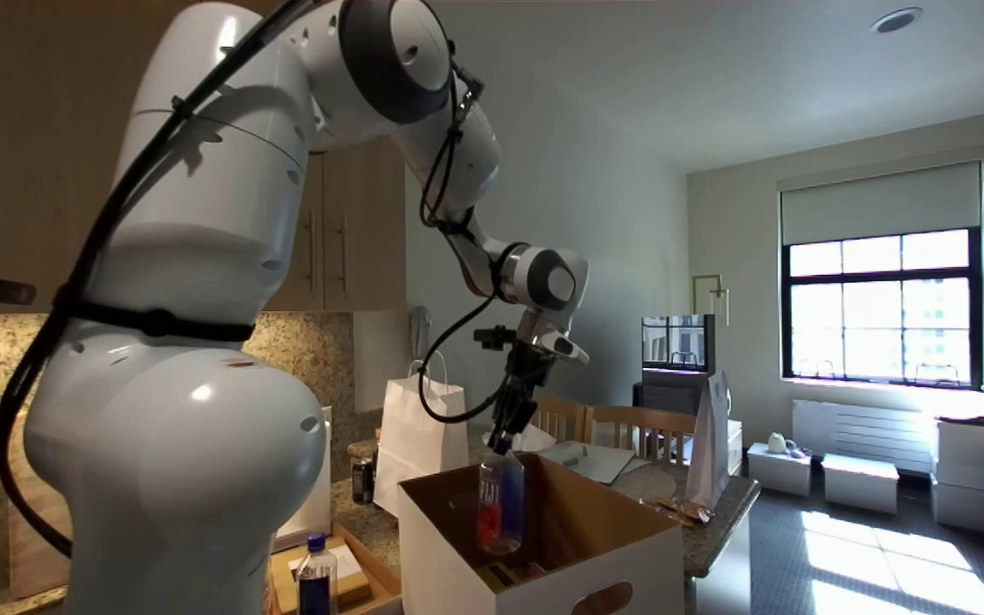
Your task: Put two empty water bottles inside the white storage box
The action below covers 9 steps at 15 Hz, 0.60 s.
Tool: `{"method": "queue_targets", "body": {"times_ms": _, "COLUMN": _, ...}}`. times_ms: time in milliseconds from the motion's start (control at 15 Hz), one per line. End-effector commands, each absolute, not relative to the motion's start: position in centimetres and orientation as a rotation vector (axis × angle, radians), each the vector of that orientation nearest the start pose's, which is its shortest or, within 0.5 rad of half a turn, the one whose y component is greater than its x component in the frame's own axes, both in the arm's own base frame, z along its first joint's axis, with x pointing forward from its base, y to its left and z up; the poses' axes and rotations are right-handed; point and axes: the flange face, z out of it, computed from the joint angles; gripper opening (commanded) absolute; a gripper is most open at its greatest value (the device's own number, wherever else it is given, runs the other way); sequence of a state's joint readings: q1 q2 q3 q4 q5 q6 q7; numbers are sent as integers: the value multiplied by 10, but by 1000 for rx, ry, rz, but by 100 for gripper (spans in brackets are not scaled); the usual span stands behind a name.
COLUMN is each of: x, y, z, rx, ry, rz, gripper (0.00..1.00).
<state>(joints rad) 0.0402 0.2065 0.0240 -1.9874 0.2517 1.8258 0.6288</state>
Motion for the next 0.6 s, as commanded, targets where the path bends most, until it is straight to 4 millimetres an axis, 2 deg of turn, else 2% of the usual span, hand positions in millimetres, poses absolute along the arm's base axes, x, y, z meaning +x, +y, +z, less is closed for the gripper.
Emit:
{"method": "queue_targets", "body": {"times_ms": 0, "x": 574, "y": 46, "z": 280, "rx": -2804, "ry": 1009, "rz": 693, "gripper": 15}}
{"method": "queue_targets", "body": {"times_ms": 133, "x": 575, "y": 47, "z": 269, "rx": -2804, "ry": 996, "rz": 713, "gripper": 14}}
{"method": "queue_targets", "body": {"times_ms": 200, "x": 570, "y": 47, "z": 271, "rx": -2803, "ry": 1033, "rz": 720, "gripper": 34}}
{"method": "queue_targets", "body": {"times_ms": 333, "x": 574, "y": 47, "z": 260, "rx": -2803, "ry": 1033, "rz": 738, "gripper": 34}}
{"method": "queue_targets", "body": {"times_ms": 400, "x": 576, "y": 50, "z": 258, "rx": -2805, "ry": 1030, "rz": 708, "gripper": 15}}
{"method": "queue_targets", "body": {"times_ms": 533, "x": 586, "y": 49, "z": 244, "rx": -2794, "ry": 1076, "rz": 657, "gripper": 15}}
